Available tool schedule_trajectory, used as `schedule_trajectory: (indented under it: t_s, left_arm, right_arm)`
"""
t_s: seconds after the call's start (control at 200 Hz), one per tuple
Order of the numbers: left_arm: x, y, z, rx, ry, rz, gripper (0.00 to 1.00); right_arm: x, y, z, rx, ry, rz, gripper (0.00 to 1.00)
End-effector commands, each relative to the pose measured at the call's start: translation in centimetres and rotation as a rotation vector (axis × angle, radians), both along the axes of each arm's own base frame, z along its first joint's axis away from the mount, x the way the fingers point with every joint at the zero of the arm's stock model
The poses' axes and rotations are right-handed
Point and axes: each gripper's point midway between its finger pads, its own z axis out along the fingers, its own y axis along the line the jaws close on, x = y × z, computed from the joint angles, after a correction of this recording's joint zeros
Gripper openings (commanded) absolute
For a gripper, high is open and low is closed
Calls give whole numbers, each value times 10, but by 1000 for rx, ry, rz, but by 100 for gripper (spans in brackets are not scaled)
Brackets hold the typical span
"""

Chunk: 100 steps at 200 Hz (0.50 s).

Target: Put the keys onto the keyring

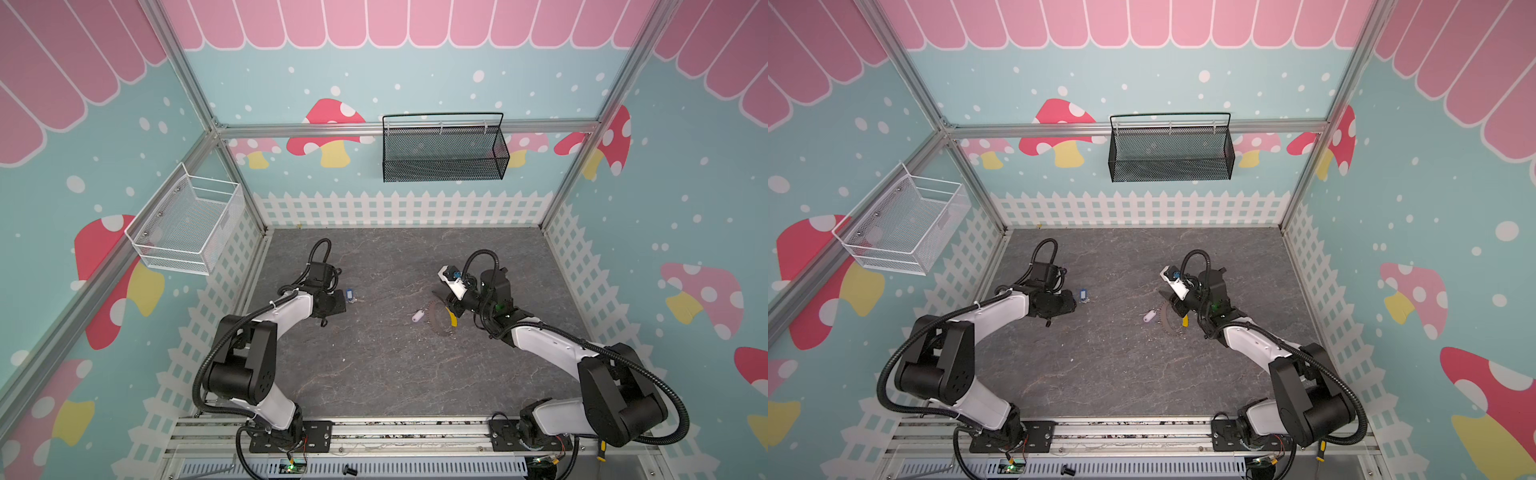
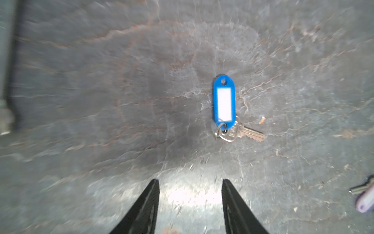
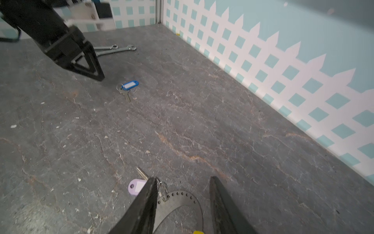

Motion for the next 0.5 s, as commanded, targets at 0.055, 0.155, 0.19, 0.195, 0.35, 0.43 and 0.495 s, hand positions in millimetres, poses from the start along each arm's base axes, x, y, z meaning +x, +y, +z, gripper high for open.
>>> schedule_trajectory:
  t_s: [0.055, 0.155, 0.19, 0.195, 0.35, 0.43, 0.495]
  left_arm:
    - [-3, -26, 37, 105, -167, -172, 50]
    - [-9, -65, 46, 126, -222, -349, 50]
    - [-12, -79, 47, 110, -235, -414, 49]
    - [-12, -81, 48, 108, -239, -420, 49]
    - [-21, -118, 50, 90, -276, -545, 49]
    - [-21, -116, 49, 96, -282, -532, 49]
    - [-21, -112, 50, 113, -290, -516, 49]
  right_arm:
    - [-17, -5, -24, -203, -28, 116, 44]
    - [-35, -3, -40, -338, -132, 291, 43]
    - [-40, -1, -46, -380, -172, 362, 42]
    - [-41, -1, -47, -384, -176, 369, 42]
    - [-43, 8, -69, -461, -191, 542, 42]
    - [-45, 13, -83, -463, -145, 609, 38]
    - [-42, 15, -89, -463, -113, 623, 36]
